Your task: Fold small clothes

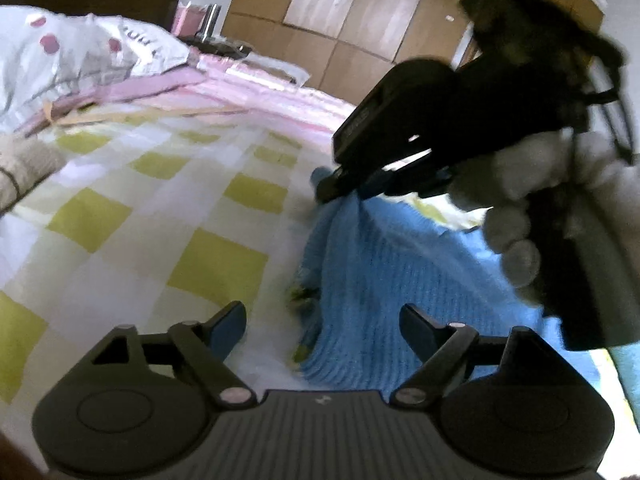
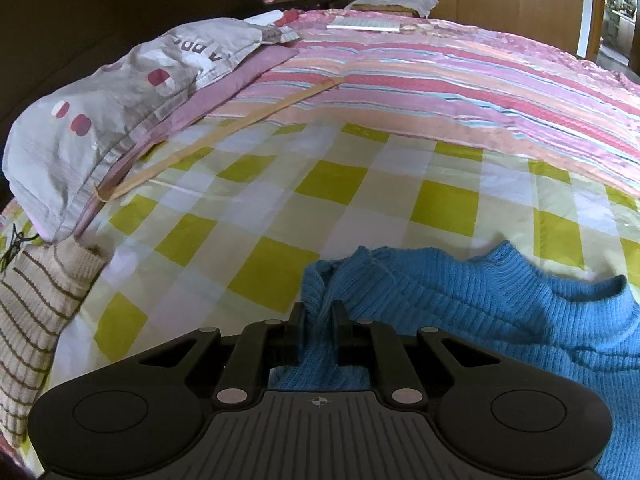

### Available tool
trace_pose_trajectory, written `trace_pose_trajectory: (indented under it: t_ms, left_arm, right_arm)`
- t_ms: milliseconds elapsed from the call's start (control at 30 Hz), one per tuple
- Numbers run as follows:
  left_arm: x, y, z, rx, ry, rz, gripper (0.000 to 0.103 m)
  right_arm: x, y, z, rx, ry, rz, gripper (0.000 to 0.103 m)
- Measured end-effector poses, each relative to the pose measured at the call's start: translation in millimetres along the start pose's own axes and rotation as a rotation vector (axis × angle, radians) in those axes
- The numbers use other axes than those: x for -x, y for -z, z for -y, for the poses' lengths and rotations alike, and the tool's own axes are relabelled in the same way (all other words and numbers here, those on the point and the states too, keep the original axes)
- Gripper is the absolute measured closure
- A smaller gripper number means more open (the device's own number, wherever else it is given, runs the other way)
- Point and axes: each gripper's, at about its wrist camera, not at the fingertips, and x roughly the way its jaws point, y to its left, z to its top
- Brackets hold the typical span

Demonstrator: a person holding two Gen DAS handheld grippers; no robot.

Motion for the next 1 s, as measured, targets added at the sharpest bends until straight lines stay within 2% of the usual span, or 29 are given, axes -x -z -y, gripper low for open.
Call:
trace_pose_trajectory:
  t_ms: [133,333,467,567,633,800,900,1000]
  left_arm:
    - [-7.2,0.5,0.8,-0.04,0.013,0.0,0.015]
    - [-6.3,-3.3,-6.1,-0.005,0.059,0.0,0.015]
    - [-10.6,-3.1,-7.3,-0.005,0.047,-0.006,0.017]
    - [-13.1,-1.7,-4.2,-0.012,0.055,-0.016,0.026]
    - [-15.2,-1.2,-2.3,-0.012,0.066,-0.028,0.044]
    - [-16.0,-0.7,1.2,0.005,0.098,-0.051,0.076]
    - [-7.3,-2.1,10.5,-0.007,0.106,-0.035,0.082]
    - [4.3,-2.2,27.4,-0.035,0.112,-0.012,0.084]
  right_arm:
    - [6.4,-2.2,1.4,-0.013,-0.014,0.009,0.092]
    - [28.7,-3.9,11.2,-0.034,-0.03,0.038,0.092]
    - [43.5,-1.0,22.9,-0.063,-0.042,0.05,0.092]
    - [52.8,1.7,29.2,-0.075,-0.051,0.06,0.092]
    - [58.5,3.2,32.4,-0.08,-0.054,0.067,0.092]
    - [71.4,6.7,41.4,-0.099,-0.068,0.082,0.092]
    - [82.3,10.8,49.5,-0.112,-0.081,0.1,0.092]
    - [95.2,15.2,60.9,-0.133,-0.092,0.123,0.092]
